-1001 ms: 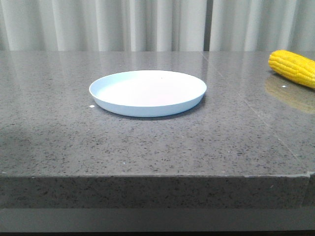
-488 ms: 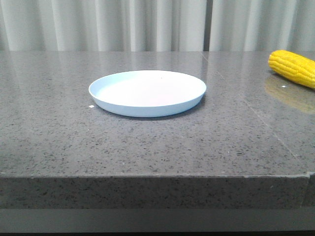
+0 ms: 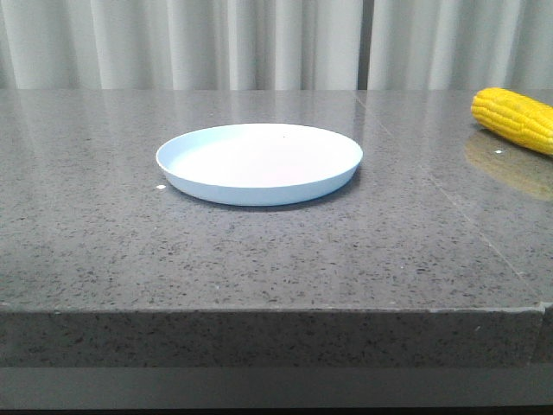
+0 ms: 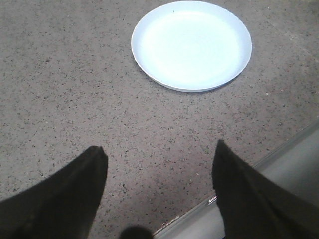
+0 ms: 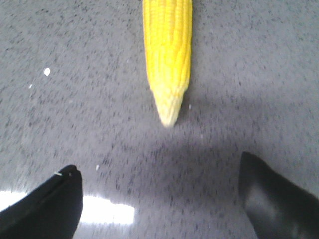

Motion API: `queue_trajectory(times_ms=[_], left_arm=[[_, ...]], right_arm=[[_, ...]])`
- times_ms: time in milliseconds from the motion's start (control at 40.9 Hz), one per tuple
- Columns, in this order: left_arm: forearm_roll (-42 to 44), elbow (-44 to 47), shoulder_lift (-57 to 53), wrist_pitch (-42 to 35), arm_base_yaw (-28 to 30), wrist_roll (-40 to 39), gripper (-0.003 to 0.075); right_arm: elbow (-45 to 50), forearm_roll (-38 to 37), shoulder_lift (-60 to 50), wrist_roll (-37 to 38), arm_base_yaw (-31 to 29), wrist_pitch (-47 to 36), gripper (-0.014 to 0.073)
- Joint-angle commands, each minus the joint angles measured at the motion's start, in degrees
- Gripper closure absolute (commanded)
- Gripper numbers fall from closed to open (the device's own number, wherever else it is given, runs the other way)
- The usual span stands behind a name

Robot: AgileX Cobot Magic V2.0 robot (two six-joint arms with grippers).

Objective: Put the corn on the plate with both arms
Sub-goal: 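Move the open right gripper down over the yellow corn cob, then close the right gripper around the middle of the corn cob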

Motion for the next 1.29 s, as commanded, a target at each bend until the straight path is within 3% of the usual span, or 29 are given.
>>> queue_trajectory(times_ms=[0, 366, 708, 757, 977, 1270], left_arm=[[-0.32, -1.32, 0.01, -3.84, -0.28, -0.54, 0.0281], [-0.32, -1.32, 0.01, -3.84, -0.28, -0.54, 0.0281], [-0.32, -1.32, 0.01, -3.84, -0.28, -0.54, 0.0281], [-0.32, -1.32, 0.01, -3.84, -0.28, -0.54, 0.0281], [-0.32, -1.32, 0.01, -3.84, -0.28, -0.54, 0.0281], [-0.32, -1.32, 0.01, -3.84, -0.28, -0.54, 0.0281]], right_arm=[[-5.96, -1.94, 4.57, -0.52, -0.17, -2.01, -0.0059], [-20.13, -3.04, 22.58, -0.52, -0.17, -2.98, -0.0059], [-27.41, -3.04, 33.38, -0.52, -0.17, -3.91, -0.0052], [-27.7, -3.04, 33.89, -0.52, -0.17, -3.75, -0.0023], [-27.7, -2.92, 33.89, -0.52, -0.17, -2.67, 0.0275], [-27.97, -0.67, 27.59, -0.57, 2.25, -2.59, 0.0284]])
